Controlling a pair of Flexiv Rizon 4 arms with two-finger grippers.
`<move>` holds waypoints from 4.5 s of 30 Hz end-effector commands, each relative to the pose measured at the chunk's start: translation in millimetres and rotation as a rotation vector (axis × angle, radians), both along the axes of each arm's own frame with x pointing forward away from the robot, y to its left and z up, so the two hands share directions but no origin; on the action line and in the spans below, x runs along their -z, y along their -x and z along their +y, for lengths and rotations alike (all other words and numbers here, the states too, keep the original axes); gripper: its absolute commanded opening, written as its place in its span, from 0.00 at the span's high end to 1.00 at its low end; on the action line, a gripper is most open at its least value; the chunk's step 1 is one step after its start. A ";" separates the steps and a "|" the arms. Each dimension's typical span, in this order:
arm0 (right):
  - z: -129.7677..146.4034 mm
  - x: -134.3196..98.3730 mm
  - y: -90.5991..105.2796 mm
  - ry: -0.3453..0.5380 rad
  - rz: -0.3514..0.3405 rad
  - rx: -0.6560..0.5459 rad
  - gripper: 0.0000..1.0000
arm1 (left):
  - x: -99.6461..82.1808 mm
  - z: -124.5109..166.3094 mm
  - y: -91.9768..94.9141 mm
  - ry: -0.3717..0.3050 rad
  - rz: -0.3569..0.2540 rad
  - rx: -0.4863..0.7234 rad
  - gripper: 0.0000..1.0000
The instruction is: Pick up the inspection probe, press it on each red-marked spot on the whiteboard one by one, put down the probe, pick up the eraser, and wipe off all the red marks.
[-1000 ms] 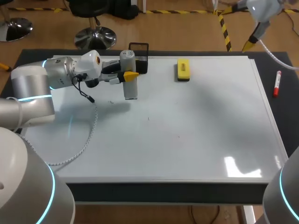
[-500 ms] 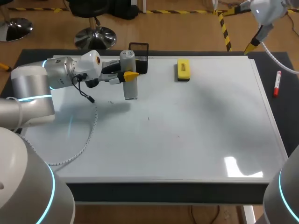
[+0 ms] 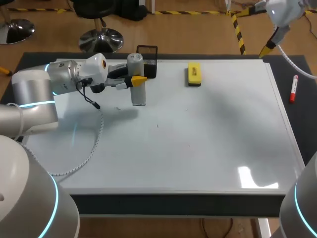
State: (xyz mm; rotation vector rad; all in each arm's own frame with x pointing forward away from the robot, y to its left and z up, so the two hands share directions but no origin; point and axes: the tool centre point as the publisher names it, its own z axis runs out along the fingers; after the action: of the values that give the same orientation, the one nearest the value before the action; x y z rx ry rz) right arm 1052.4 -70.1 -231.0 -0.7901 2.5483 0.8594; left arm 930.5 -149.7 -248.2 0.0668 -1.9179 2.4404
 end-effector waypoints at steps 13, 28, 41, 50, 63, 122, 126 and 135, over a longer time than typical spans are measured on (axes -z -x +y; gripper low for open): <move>-0.4 -0.5 -0.6 0.004 0.001 -0.002 0.00 | -20.6 -3.2 -23.3 -0.008 -0.062 0.022 1.00; -0.4 -0.5 -0.6 0.004 0.001 -0.002 0.00 | -67.0 -1.5 -69.2 -0.017 -0.122 0.063 1.00; -0.4 -0.5 -0.6 0.004 0.001 -0.002 0.00 | -94.8 -7.0 -99.4 -0.011 -0.163 0.078 1.00; -0.4 -0.5 -0.6 0.004 0.001 -0.002 0.00 | -101.8 -14.7 -123.1 0.000 -0.169 0.096 1.00; -0.4 -0.5 -0.6 0.004 0.001 -0.002 0.00 | -90.0 -29.1 -158.4 0.013 -0.138 0.130 1.00; -0.4 -0.5 -0.6 0.004 0.001 -0.002 0.00 | 3.4 -28.9 -191.2 0.044 -0.049 0.242 1.00; -0.4 -0.5 -0.6 0.004 0.001 -0.002 0.00 | 9.6 -29.7 -190.4 0.044 -0.041 0.248 1.00; -0.4 -0.5 -0.6 0.004 0.001 -0.002 0.00 | 16.1 -28.0 -190.7 0.042 -0.046 0.259 1.00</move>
State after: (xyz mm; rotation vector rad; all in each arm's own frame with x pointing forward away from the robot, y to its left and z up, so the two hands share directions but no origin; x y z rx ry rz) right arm 1052.2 -70.4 -231.1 -0.7900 2.5472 0.8600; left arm 1114.6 -178.2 -260.0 -0.0739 -1.8342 2.3859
